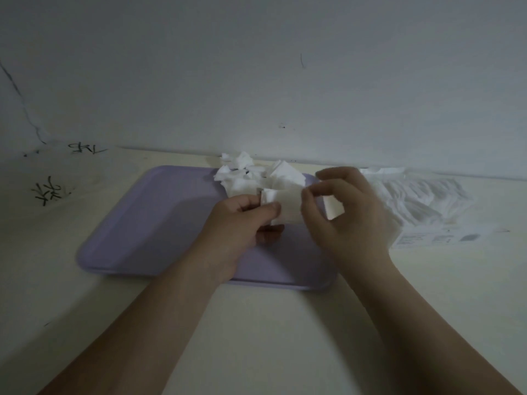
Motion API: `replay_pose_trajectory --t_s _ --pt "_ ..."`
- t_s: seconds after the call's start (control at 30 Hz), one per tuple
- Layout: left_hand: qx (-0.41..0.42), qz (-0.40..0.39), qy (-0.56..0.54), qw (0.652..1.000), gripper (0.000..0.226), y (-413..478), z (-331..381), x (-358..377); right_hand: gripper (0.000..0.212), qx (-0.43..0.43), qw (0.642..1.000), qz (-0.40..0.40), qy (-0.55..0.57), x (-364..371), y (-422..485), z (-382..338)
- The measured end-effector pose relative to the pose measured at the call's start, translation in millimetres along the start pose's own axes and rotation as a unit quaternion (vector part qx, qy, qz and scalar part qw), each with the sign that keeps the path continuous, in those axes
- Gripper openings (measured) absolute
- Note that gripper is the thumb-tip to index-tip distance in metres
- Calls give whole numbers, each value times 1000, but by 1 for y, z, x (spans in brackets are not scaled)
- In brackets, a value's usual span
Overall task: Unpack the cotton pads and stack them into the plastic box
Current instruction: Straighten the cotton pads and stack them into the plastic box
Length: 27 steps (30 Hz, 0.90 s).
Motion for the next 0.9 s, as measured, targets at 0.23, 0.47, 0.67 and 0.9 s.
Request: replay_pose_trajectory --t_s 0.23,0.47,0.67,0.9 --pt "5 -16 -22 1000 8 -2 3 4 5 -117 991 -44 -42 12 -3 4" --pt "7 -30 -19 999 16 -4 3 6 3 -116 991 -66 -24 15 -3 5" --pt "4 -39 -20 999 20 -4 3 6 2 -112 988 -101 -4 15 -3 0" --pt "-6 -36 -17 999 23 -2 4 4 36 -37 983 -168 62 18 -6 0"
Point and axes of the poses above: each hand's wrist, its own y-axis towards the middle knuckle, its own x-axis out of the palm, z = x × y, the point moved 4 cm from there along y, towards the middle knuckle, and after that the axes turned 5 degrees about -z, right-handed, at the moved point
